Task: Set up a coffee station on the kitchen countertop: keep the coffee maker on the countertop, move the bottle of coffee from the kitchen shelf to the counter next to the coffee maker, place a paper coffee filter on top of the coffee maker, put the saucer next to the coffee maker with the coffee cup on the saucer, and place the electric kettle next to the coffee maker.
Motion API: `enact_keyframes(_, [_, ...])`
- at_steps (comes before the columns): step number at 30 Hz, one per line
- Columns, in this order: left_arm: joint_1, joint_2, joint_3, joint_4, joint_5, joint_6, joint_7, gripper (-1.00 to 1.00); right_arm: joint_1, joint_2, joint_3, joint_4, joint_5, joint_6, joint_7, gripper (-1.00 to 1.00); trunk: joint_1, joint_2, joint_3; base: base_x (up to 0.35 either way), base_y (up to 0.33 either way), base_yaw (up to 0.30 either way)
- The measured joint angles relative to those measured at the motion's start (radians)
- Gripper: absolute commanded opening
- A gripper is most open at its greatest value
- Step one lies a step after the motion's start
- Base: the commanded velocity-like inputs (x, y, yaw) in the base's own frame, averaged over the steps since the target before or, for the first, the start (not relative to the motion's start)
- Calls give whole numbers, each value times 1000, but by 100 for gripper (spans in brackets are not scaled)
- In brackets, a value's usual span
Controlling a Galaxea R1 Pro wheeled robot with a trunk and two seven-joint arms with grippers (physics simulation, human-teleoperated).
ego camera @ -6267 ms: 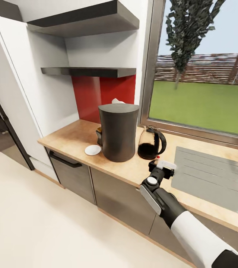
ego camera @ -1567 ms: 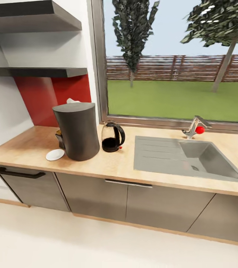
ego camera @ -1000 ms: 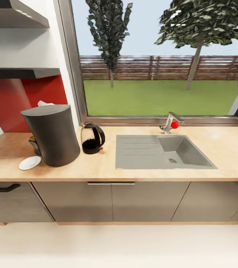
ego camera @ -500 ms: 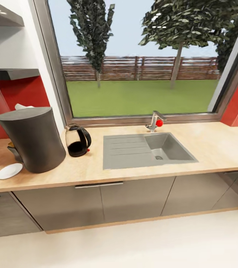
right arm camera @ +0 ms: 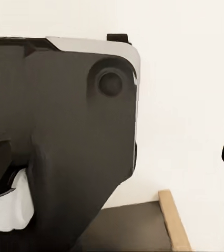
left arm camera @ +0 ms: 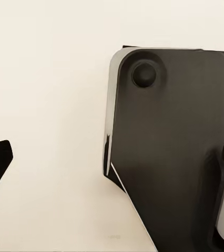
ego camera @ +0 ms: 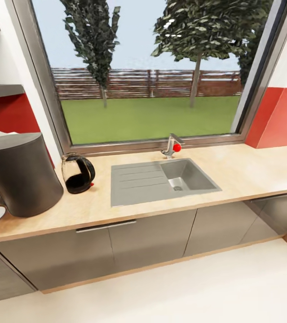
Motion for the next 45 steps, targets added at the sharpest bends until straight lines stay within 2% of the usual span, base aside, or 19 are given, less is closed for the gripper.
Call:
enact_keyframes(1, [0, 0, 0, 0, 0, 0, 0, 100, 0, 3, -102, 17, 143, 5, 40, 100, 0, 0, 0, 0, 0, -208])
enact_keyframes(2, [0, 0, 1, 0, 0, 0, 0, 100, 1, 4, -151, 24, 217, 7, 62, 100, 0, 0, 0, 0, 0, -204])
enact_keyframes(3, [0, 0, 1, 0, 0, 0, 0, 100, 1, 3, -232, 33, 350, 8, 102, 100, 0, 0, 0, 0, 0, -203])
enact_keyframes(4, [0, 0, 1, 0, 0, 1, 0, 100, 1, 2, -268, 37, 416, 8, 121, 100, 0, 0, 0, 0, 0, -202])
enact_keyframes(5, [0, 0, 1, 0, 0, 0, 0, 100, 1, 1, -321, 41, 520, 8, 149, 100, 0, 0, 0, 0, 0, -202])
enact_keyframes(6, [0, 0, 1, 0, 0, 0, 0, 100, 1, 0, -356, 44, 589, 9, 168, 100, 0, 0, 0, 0, 0, -203])
enact_keyframes(9, [0, 0, 1, 0, 0, 0, 0, 100, 0, -1, -399, 49, 666, 10, 190, 100, 0, 0, 1, 0, 0, -212])
enact_keyframes(16, [0, 0, 0, 0, 0, 0, 0, 100, 0, 1, -436, 49, 700, 13, 200, 100, 0, 0, 1, 0, 0, -230])
enact_keyframes(18, [0, 0, 0, 0, 0, 0, 0, 100, 0, 2, -471, 49, 704, 14, 202, 100, 0, 0, 1, 0, 0, -235])
enact_keyframes(20, [0, 0, 1, 0, 0, 0, 0, 100, 0, 3, -529, 49, 710, 14, 202, 100, 0, 0, 1, 0, 0, -235])
enact_keyframes(24, [0, 0, 1, 0, 0, 0, 0, 100, 0, 3, -586, 47, 735, 15, 203, 100, 0, 0, 1, 0, 0, -239])
enact_keyframes(29, [0, 0, 1, 0, 0, 0, 0, 100, 0, 1, -595, 45, 752, 14, 202, 100, 0, 0, 1, 0, 0, -255])
enact_keyframes(37, [0, 0, 1, 0, 0, 0, 0, 100, 0, -3, -598, 43, 755, 10, 196, 100, 0, 0, 1, 0, 0, -261])
enact_keyframes(45, [0, 0, 1, 0, 0, 0, 0, 100, 0, -35, -602, 40, 751, 8, 197, 100, 0, 0, 1, 0, 0, -262])
